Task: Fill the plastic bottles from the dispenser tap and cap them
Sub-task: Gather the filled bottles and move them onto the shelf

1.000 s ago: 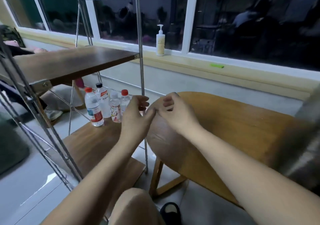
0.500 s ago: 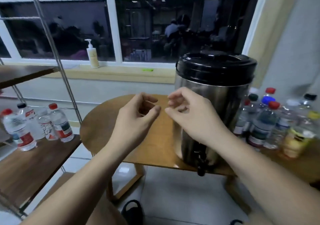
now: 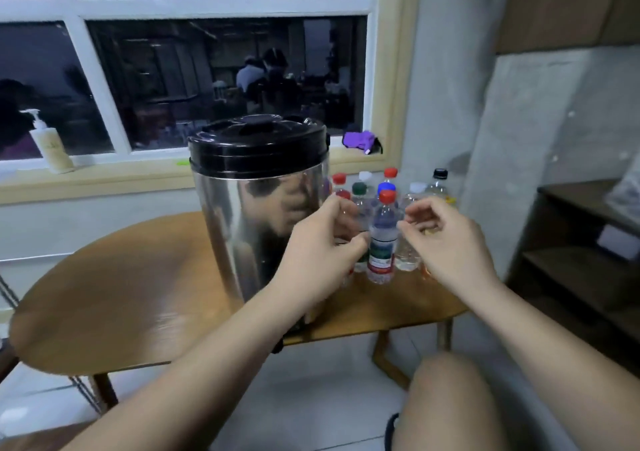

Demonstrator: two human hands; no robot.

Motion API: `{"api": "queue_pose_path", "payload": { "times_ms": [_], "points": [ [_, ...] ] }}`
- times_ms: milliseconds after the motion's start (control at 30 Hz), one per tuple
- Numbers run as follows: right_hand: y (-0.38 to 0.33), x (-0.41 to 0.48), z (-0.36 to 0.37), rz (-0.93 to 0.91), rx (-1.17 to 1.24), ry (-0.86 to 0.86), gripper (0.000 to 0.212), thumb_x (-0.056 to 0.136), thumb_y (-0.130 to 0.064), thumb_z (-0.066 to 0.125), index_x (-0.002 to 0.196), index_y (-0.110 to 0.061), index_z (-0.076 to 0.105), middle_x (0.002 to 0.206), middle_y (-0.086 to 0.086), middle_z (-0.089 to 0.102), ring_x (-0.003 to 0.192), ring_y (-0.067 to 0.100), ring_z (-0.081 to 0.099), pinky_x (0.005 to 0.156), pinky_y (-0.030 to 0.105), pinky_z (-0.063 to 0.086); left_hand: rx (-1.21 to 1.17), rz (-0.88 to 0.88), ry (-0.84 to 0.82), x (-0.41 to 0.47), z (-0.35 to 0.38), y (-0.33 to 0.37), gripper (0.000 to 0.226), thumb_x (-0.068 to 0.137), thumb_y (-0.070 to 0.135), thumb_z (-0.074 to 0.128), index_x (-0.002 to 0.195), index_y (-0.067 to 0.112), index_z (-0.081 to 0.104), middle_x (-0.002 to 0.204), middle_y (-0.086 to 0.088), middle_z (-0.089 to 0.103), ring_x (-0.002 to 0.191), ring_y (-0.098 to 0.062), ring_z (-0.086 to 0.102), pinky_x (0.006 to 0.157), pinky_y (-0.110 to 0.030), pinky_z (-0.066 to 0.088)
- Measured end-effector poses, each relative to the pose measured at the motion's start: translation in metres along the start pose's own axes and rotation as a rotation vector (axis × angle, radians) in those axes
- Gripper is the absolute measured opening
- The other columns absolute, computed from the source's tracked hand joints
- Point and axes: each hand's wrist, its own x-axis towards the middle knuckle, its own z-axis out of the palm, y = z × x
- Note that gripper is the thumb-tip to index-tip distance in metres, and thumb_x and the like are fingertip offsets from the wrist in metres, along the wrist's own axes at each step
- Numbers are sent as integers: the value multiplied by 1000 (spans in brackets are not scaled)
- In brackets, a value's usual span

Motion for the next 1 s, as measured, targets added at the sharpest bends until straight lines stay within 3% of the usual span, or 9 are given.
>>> {"api": "queue_pose_path", "payload": {
  "times_ms": [100, 167, 333, 433, 533, 667, 767, 867, 1000],
  "points": [
    [46, 12, -20, 69, -100, 75, 24, 91, -32, 84, 108, -33, 68, 101, -15, 75, 92, 4, 70, 85, 33, 60, 32, -18, -34, 31, 38, 1, 50, 94, 27, 81, 137, 28, 57, 122, 13, 68, 111, -3, 65, 97, -24, 58],
    [65, 18, -30, 113, -143, 99, 33, 89, -34, 87, 115, -31, 66, 113, -11, 73, 99, 8, 68, 81, 22, 53, 91, -15, -40, 52, 58, -3, 64, 91, 26, 82, 147, 24, 52, 138, 5, 64, 125, -11, 62, 102, -26, 53],
    [106, 33, -38, 289, -155, 72, 87, 78, -48, 95, 148, -23, 49, 149, 1, 56, 129, 20, 61, 94, 32, 46, 205, -66, -63, 95, 98, -16, 86, 90, 23, 82, 162, 19, 34, 160, -8, 49, 137, -28, 57, 98, -29, 44],
    [121, 43, -34, 426, -134, -17, 110, 73, -53, 97, 159, -23, 37, 160, 6, 51, 138, 29, 58, 104, 40, 50, 262, -103, -95, 106, 119, -23, 97, 98, 19, 75, 170, 17, 11, 151, -14, 51, 119, -29, 65, 90, -31, 55],
    [130, 51, -28, 479, -121, -66, 117, 69, -60, 97, 160, -29, 32, 162, 7, 51, 138, 32, 58, 109, 48, 52, 374, -136, -171, 109, 139, -33, 111, 99, 17, 71, 171, 20, -14, 129, -14, 60, 91, -25, 67, 69, -37, 59],
    [140, 61, -19, 471, -142, -81, 113, 69, -59, 97, 158, -32, 33, 158, 7, 56, 132, 32, 64, 106, 51, 57, 418, -126, -53, 112, 155, -44, 110, 90, 24, 85, 167, 23, 6, 148, -14, 48, 110, -34, 66, 81, -46, 63],
    [144, 68, -16, 454, -168, -87, 101, 76, -50, 96, 155, -28, 38, 152, 7, 61, 124, 31, 67, 99, 46, 59, 349, -117, 17, 111, 159, -50, 95, 84, 24, 90, 153, 21, 26, 140, -11, 52, 110, -35, 67, 83, -50, 63],
    [149, 72, -14, 429, -199, -122, 88, 79, -48, 95, 149, -25, 46, 142, 3, 68, 109, 23, 67, 91, 43, 60, 303, -163, -31, 107, 158, -54, 83, 89, 30, 86, 153, 18, 34, 134, -10, 59, 112, -33, 67, 89, -49, 63],
    [149, 66, -17, 378, -234, -102, 81, 78, -49, 95, 141, -21, 54, 132, 1, 71, 106, 20, 66, 84, 38, 55, 248, -180, -65, 96, 152, -55, 70, 93, 31, 82, 146, 22, 37, 109, -3, 69, 95, -26, 70, 75, -38, 59]
  ]
}}
